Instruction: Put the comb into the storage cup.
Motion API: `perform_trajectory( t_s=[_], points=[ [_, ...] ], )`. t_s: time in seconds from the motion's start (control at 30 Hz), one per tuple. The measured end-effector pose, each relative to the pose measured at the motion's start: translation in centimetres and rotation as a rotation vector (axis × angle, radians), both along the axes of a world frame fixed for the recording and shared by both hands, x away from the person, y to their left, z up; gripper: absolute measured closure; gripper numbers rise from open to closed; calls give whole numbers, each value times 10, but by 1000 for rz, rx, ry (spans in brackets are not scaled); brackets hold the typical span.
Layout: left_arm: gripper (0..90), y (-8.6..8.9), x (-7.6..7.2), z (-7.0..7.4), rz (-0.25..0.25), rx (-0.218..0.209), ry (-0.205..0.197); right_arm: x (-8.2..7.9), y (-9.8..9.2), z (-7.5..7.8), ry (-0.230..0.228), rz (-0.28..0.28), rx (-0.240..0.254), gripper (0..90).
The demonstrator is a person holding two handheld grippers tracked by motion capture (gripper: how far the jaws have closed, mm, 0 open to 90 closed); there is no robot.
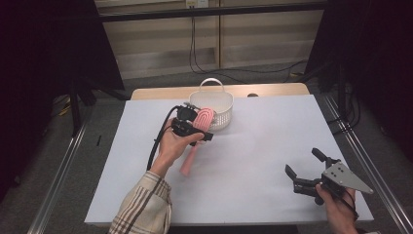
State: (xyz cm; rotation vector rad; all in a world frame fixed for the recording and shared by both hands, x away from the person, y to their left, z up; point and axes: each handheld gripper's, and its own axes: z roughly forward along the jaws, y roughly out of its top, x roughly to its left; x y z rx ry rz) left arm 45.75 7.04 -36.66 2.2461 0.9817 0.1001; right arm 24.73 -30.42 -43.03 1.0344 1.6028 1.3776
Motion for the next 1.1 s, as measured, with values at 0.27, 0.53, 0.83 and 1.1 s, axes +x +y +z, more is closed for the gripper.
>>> perform_trajectory(
  t_s=[0.27, 0.53, 0.83, 1.1],
  points=[
    [193, 5, -3, 6, 11, -27, -36, 0, 0, 0, 1, -1, 0, 0],
    [192, 8, -8, 11, 16, -57, -83, 0, 0, 0, -1, 0, 0, 0],
    [192, 13, -12, 16, 27, -99, -151, 0, 0, 0, -2, 1, 5, 0],
    [192, 16, -15, 23, 19, -124, -217, 0, 0, 0, -2, -2, 3, 0]
  ],
)
